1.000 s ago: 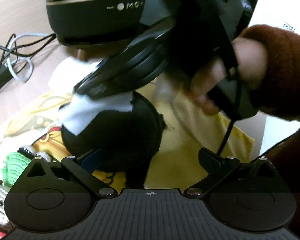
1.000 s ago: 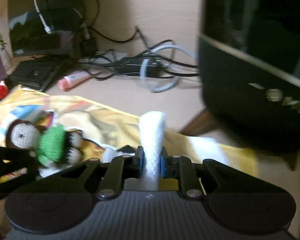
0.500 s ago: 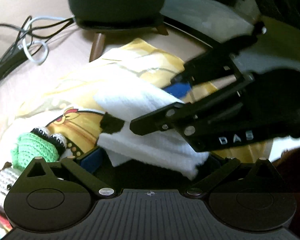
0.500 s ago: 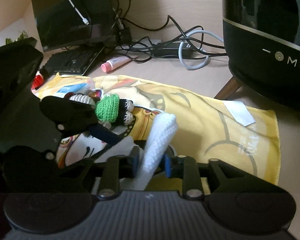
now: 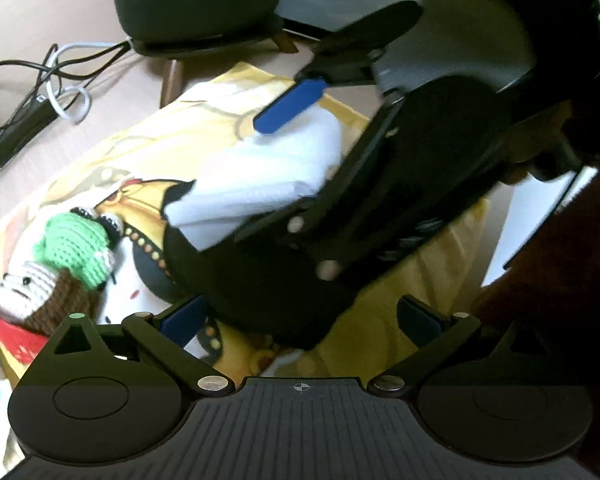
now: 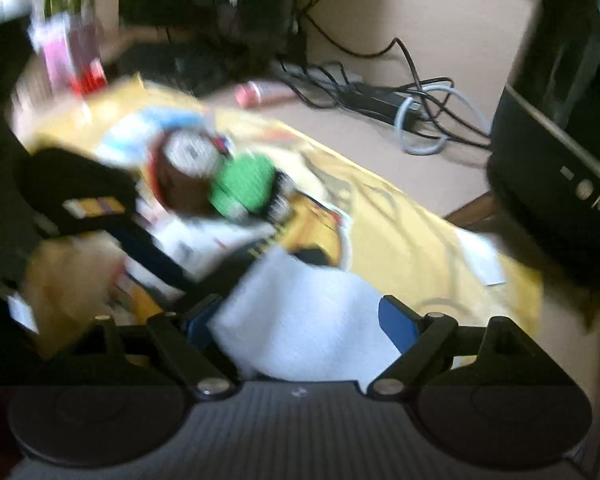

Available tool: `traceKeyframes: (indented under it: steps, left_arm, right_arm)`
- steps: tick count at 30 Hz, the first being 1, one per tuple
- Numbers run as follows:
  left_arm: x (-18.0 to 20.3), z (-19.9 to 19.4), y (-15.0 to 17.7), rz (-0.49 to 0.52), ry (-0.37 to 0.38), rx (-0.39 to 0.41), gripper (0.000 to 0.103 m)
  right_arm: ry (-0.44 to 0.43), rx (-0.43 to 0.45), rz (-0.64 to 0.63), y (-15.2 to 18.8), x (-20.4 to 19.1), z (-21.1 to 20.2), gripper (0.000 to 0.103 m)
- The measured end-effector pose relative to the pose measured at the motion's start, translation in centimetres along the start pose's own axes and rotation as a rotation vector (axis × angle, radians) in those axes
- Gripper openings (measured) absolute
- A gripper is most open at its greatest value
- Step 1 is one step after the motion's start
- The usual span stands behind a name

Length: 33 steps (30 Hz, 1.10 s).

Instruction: Clean container

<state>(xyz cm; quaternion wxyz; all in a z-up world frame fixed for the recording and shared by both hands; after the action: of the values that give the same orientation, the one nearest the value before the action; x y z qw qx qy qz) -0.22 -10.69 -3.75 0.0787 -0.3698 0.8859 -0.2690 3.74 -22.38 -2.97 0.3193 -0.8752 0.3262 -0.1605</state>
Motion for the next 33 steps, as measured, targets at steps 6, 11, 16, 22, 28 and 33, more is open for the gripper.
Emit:
traceKeyframes:
  steps: [6,11,16,22,28,33]
  left_arm:
    - [1.0,1.1,0.0,-0.016,0.033,-0.012,0.103]
    - [1.1,1.9,-0.8,0.012,0.042,-0.028,0.103]
    - [-1.2,3.0,-2.6,-0.053,0.018,0.032,0.103]
    - [-4.4,1.7,-3.3,-0.143,0.043,0.058,0.103]
    - [-2.9,-1.4,-0.3,-0.136,0.146,-0.036,0.103]
    - [-0.1,0.1,-0.1,-0.055,0.206,-0.121,0.103]
  right_arm:
    - [-0.131,-0.01,0.228,1.4,3.0,1.0,0.057]
    - [-0.17,0.073,0.395,0.0,5.7,-0.8,0.022]
    - [-0.208,0.157,0.562,-1.4,8.3,-2.5,0.021]
    - [-0.251,0.256,0.758,-3.0,11.5,-4.6,0.022]
    - [0.1,0.013,0.521,0.0,9.1,-2.3,0.064]
    - [0.125,-0.052,0.461,2.8,6.9,2.1,0.061]
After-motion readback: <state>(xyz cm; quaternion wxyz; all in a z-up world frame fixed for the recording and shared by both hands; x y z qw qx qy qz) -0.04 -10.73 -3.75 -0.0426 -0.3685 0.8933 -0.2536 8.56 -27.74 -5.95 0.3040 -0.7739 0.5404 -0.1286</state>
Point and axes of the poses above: each gripper's, at about its wrist camera, not at the fingertips, and z roughly the way its jaws point, x to its right, y to its underside, the point moved 2 cm from there along z, roughly the way its jaws point, and after that the axes turned 1 degree about -y, right-handed, at the moved point
